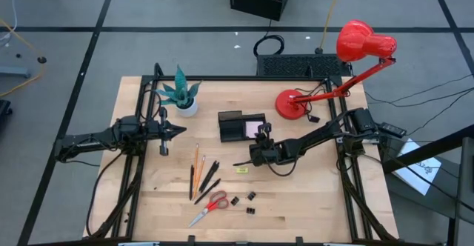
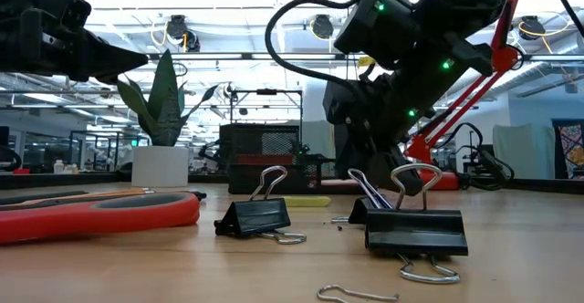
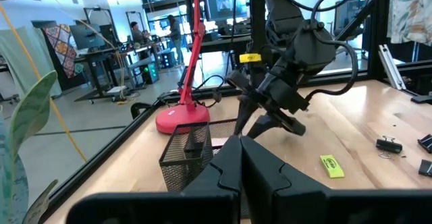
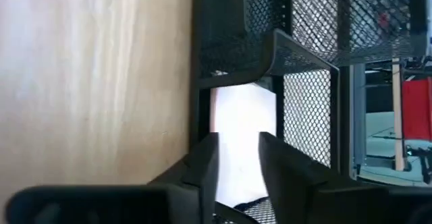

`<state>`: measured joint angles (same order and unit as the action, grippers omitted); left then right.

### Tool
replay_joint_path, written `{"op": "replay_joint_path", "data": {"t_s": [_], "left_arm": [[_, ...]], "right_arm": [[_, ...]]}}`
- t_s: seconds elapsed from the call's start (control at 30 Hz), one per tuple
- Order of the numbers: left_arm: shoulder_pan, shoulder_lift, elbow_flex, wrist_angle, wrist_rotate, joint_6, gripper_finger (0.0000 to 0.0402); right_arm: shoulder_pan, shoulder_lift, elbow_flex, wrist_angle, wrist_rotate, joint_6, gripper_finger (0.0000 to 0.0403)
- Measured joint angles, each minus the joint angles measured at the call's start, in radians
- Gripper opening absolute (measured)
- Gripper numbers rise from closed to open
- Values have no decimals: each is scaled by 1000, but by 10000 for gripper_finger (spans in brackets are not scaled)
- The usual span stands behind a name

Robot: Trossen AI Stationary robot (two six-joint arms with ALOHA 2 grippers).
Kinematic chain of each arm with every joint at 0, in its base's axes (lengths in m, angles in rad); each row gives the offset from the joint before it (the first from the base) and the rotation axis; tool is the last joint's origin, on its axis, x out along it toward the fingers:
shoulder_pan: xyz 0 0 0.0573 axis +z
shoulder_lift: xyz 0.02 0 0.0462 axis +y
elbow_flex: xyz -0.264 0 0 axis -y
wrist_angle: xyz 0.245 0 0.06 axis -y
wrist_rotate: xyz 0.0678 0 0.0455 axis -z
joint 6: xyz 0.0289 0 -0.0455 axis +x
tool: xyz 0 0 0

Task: Pick and place office supplies into organizer
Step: Put the pink sticky note the black desk organizer, then adjust the black desk organizer

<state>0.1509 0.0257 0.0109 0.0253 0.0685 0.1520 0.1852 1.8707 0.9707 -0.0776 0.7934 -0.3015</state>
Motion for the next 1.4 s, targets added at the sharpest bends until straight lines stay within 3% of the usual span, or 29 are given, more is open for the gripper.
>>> {"op": "replay_joint_path", "data": {"t_s": [0.27, 0.33, 0.47, 0.63, 0.73, 0.83, 0.93, 1.1, 1.4], "left_arm": [[0, 0, 0, -1, 0, 1, 8], [0, 0, 0, -1, 0, 2, 8], [0, 0, 0, -1, 0, 2, 8], [0, 0, 0, -1, 0, 2, 8], [0, 0, 0, 0, 0, 1, 8], [0, 0, 0, 0, 0, 1, 8], [0, 0, 0, 0, 0, 4, 8], [0, 0, 0, -1, -11, 8, 8], [0, 0, 0, 1, -40, 10, 8]], "right_arm": [[51, -106, 0, 13, 203, -87, 148], [69, -160, 0, 19, 195, -100, 144], [79, -264, 0, 22, 91, -5, 110], [50, -371, -48, 77, -204, 40, 18], [28, -406, -125, 194, -378, 12, 10], [5, -431, -219, 350, -457, 1, 4], [-14, -441, -309, 466, -448, 2, 3], [-80, -441, -406, 637, -314, 8, 1], [-291, -432, -409, 561, -353, 77, 1]]}}
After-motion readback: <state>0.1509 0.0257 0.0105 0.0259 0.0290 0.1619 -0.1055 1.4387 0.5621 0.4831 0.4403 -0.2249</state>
